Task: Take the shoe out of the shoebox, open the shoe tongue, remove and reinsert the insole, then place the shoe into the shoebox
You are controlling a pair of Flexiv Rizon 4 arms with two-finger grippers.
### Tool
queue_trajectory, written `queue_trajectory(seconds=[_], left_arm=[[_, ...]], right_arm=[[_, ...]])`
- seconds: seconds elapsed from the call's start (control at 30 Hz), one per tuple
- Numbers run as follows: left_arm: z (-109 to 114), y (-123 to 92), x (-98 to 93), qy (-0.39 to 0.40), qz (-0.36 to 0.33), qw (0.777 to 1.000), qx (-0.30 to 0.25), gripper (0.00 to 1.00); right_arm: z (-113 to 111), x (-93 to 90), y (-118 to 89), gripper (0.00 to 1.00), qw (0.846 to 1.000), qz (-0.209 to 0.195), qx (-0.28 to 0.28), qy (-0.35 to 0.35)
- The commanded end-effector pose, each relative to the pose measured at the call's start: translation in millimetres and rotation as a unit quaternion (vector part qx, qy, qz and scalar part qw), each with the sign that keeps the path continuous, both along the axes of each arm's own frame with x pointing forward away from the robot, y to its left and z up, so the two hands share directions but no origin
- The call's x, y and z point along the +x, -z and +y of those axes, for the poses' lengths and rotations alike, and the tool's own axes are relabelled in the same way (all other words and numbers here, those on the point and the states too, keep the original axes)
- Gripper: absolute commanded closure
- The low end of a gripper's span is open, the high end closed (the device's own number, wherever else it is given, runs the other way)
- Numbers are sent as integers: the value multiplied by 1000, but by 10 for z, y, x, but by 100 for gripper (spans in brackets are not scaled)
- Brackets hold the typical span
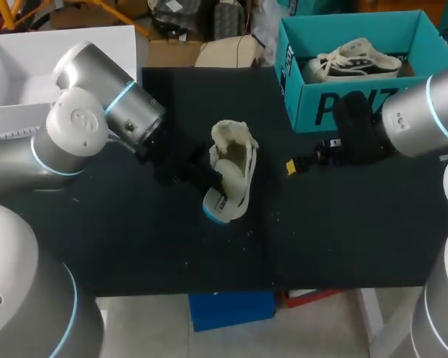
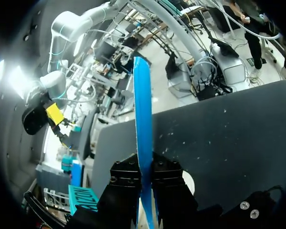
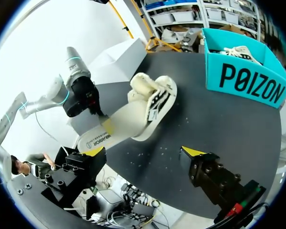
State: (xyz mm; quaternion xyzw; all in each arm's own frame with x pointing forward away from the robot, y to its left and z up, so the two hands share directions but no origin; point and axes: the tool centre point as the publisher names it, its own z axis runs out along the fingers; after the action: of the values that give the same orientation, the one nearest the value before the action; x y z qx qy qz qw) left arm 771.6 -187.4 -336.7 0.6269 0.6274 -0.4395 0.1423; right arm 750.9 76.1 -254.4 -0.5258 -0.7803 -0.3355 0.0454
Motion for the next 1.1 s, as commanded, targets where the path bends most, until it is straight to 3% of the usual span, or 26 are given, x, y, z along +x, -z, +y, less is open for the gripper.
queue_trajectory(seconds=[0.03, 0.73, 0.77, 0.8, 0.87, 0.9, 0.97, 1.1], left_arm=[[-123, 119, 210, 18, 19, 1000, -3, 100], [-117, 300, 723, -67, -17, 997, -21, 100], [-117, 296, 735, -73, -20, 997, -19, 80], [-115, 287, 745, -73, -21, 997, -19, 50], [-108, 233, 743, -74, -28, 997, -20, 28], [-98, 185, 730, -73, -31, 997, -22, 11], [-81, 131, 710, -69, -36, 997, -22, 16], [-37, -16, 610, -55, -49, 997, -26, 42]], right_arm=[[7, -1, -2, 0, 1000, 0, -1, 0], [7, -1, -2, 0, 1000, 0, -1, 0], [7, -1, -2, 0, 1000, 0, -1, 0], [7, -1, -2, 0, 1000, 0, -1, 0], [7, -1, -2, 0, 1000, 0, -1, 0], [7, -1, -2, 0, 1000, 0, -1, 0], [7, -1, -2, 0, 1000, 0, -1, 0], [7, -1, -2, 0, 1000, 0, -1, 0]])
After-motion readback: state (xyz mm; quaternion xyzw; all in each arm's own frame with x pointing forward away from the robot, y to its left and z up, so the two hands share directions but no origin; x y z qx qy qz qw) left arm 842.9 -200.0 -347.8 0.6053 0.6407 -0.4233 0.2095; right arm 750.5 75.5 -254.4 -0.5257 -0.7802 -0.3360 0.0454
